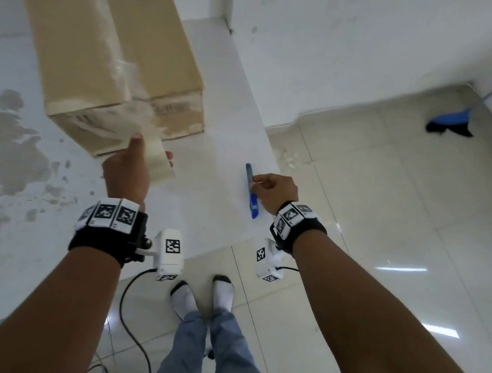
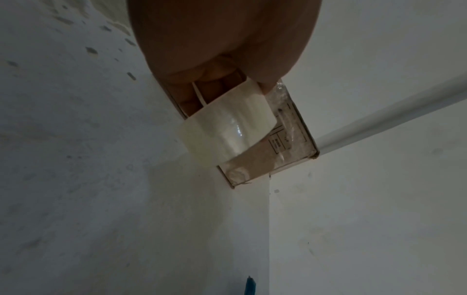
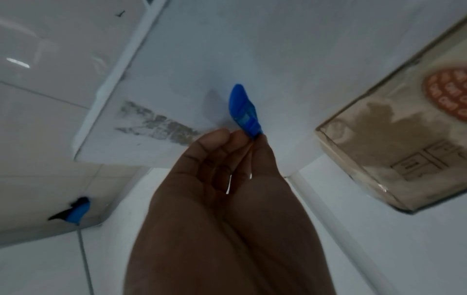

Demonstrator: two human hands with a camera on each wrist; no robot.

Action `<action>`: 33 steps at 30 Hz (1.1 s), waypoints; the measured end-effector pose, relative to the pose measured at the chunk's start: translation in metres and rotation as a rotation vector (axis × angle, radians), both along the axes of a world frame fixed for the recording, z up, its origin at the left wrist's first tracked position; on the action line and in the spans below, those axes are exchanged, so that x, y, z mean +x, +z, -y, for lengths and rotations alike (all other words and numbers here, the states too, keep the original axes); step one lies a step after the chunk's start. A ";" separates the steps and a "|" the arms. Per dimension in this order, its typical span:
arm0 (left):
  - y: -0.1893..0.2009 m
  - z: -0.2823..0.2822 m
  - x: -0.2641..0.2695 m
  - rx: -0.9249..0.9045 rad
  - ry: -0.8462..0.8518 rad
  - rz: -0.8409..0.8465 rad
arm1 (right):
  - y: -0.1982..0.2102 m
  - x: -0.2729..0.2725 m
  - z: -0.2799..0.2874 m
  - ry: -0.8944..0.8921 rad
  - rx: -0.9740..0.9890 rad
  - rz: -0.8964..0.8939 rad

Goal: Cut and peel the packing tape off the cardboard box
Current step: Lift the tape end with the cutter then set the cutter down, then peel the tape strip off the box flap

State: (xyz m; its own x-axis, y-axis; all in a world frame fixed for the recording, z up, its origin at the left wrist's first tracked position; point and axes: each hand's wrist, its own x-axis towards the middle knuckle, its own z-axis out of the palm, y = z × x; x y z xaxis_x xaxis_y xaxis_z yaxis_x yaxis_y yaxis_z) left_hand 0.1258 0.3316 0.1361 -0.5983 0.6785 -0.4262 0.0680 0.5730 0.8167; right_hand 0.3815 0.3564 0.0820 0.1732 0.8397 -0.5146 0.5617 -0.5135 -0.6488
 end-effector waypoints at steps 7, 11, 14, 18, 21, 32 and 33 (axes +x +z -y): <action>-0.022 0.000 -0.005 -0.024 -0.017 -0.012 | -0.009 0.000 -0.001 0.011 0.067 0.061; -0.024 -0.003 -0.009 -0.056 -0.045 -0.036 | -0.010 -0.003 -0.001 0.040 0.097 0.089; -0.030 0.000 -0.014 -0.023 -0.011 0.089 | -0.005 -0.005 -0.005 0.061 0.113 0.100; -0.012 0.006 -0.008 0.023 0.050 0.124 | 0.027 -0.028 -0.022 0.099 0.303 0.070; 0.000 0.009 -0.003 0.052 0.019 0.124 | 0.067 -0.066 -0.045 0.316 0.546 -0.006; 0.009 0.021 -0.016 0.082 -0.134 0.095 | 0.128 -0.172 -0.097 1.135 0.705 0.295; 0.008 0.022 -0.017 0.093 -0.119 0.130 | 0.127 -0.173 -0.099 1.137 0.710 0.308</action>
